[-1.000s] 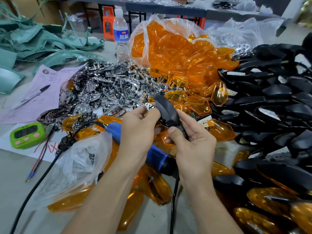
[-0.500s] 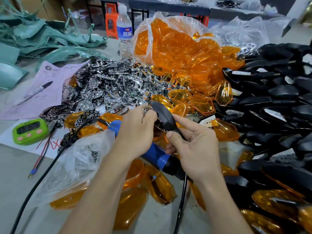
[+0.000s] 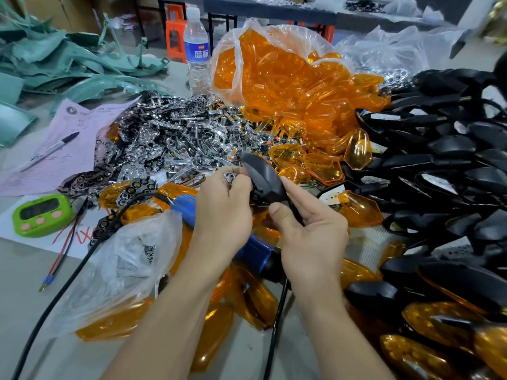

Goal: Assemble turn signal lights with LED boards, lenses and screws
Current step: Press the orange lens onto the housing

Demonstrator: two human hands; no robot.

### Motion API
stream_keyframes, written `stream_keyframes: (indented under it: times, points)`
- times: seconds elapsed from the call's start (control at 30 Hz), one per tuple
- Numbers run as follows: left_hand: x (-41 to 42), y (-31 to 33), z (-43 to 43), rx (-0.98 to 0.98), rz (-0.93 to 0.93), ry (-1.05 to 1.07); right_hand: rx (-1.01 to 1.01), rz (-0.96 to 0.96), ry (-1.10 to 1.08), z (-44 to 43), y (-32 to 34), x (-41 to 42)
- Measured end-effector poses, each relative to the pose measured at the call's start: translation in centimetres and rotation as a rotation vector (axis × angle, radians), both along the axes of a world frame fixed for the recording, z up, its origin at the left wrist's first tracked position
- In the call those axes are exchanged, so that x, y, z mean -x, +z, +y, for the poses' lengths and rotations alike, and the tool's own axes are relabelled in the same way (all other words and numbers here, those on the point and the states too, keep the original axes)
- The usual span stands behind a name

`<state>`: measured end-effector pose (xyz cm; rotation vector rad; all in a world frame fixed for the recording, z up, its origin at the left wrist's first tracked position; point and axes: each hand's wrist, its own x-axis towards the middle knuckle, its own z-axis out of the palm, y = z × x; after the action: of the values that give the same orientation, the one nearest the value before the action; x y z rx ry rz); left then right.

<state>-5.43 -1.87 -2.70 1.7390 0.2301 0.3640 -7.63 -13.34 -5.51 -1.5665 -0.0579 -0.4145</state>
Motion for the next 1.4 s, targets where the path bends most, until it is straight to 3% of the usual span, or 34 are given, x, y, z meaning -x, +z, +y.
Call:
stream_keyframes:
  times: [0.1,0.27,0.33,0.43,0.6,0.67,0.73,0.8,0.97,1.13,1.23,1.4]
  points:
    - [-0.2,0.0,-0.4,0.255,0.065,-0.020,-0.085,0.012,0.010,-0.4,0.1,-0.2]
    - [-0.8,0.3,1.1,0.588,0.124,-0.194,0.317,-0.368,-0.052,-0.6,0.8,0.6]
    - [-0.6,0.3,1.3,0.565,0.097,-0.220,0.296,-0.344,-0.065,-0.7,0.8,0.3]
    - [-0.3,0.1,0.2,0.526,0.054,-0.244,-0.022,-0.094,-0.060,-0.8,1.1,0.0]
    - [0.2,-0.4,-1.1,0.537,0.059,-0.307,-0.288,0.050,0.069,-0.3,1.1,0.1]
    - [0.1,-0.3,-0.7,0.403,0.048,-0.298,-0.349,0.122,0.097,-0.5,1.2,0.0]
    - [-0.3,-0.3,0.1,0.125,0.058,-0.305,-0.304,0.160,0.091,-1.0,1.4,-0.2]
    - [-0.7,-0.8,0.5,-0.032,0.066,-0.309,-0.253,0.184,0.087,-1.7,1.6,-0.4]
    - [-0.4,-0.6,1.0,0.259,0.056,-0.171,-0.495,0.350,0.107,-2.7,2.3,-0.8]
    - [-0.3,0.2,1.1,0.367,0.041,-0.145,-0.438,0.411,0.257,-2.5,2.6,-0.1]
    - [0.1,0.6,0.8,0.398,0.003,-0.232,-0.452,0.439,0.334,-2.2,2.9,0.1]
    - [0.3,1.2,1.1,0.305,-0.045,-0.103,-0.360,0.453,0.454,-2.2,3.2,0.4]
